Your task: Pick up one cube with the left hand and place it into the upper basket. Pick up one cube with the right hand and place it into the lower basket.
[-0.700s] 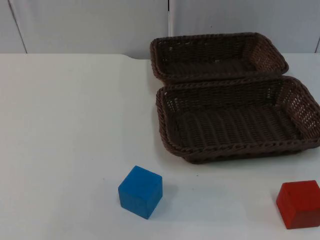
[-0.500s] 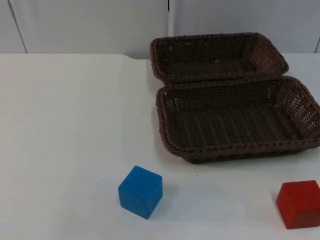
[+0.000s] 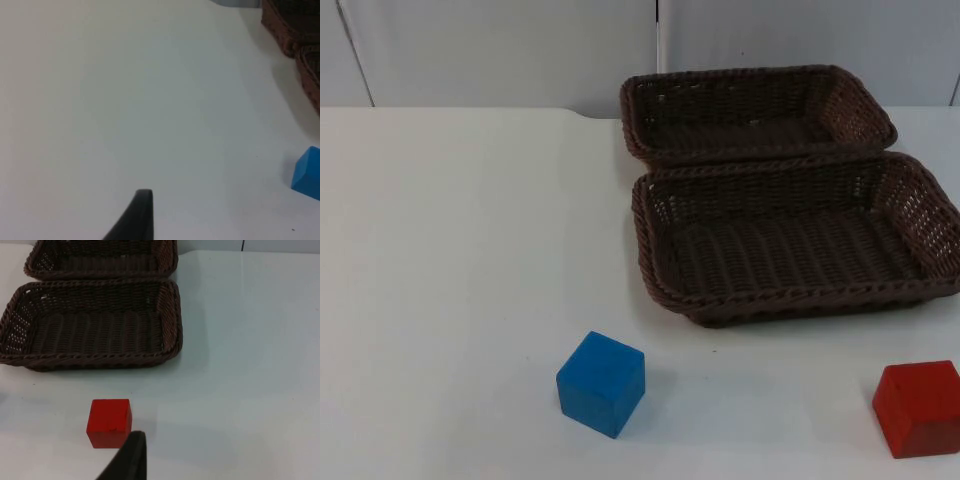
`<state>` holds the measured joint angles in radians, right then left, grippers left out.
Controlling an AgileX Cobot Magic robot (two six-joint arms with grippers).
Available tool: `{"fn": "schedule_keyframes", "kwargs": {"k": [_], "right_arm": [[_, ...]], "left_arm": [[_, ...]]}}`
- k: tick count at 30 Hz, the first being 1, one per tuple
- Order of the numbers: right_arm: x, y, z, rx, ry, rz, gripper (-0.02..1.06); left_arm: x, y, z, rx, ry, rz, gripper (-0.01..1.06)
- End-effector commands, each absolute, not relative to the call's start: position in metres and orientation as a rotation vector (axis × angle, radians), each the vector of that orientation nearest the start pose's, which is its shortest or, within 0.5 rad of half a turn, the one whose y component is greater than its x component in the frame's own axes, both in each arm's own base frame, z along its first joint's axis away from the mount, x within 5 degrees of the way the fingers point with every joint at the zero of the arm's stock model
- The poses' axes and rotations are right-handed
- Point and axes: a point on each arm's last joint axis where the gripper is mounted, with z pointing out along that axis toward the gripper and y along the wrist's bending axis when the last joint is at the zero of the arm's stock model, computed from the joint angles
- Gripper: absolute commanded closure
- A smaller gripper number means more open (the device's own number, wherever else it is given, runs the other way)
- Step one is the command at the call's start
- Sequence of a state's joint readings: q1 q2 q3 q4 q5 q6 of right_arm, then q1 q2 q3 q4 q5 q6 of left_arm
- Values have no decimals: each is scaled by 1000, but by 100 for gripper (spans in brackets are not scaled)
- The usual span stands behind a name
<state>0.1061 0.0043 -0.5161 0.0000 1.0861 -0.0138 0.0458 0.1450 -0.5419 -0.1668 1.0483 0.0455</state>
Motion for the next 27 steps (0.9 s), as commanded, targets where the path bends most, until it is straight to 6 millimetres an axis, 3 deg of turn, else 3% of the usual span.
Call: {"fn": "schedule_keyframes", "kwargs": {"k": [1,27], "right_arm": [[-7,-1,280,-121,2044,54,-1],[-7,-1,280,-121,2044,54,-1]], "left_arm": [[18,-14,293,-17,2125,-175,0],[72,-20,298,90,2216,-261,0]]}}
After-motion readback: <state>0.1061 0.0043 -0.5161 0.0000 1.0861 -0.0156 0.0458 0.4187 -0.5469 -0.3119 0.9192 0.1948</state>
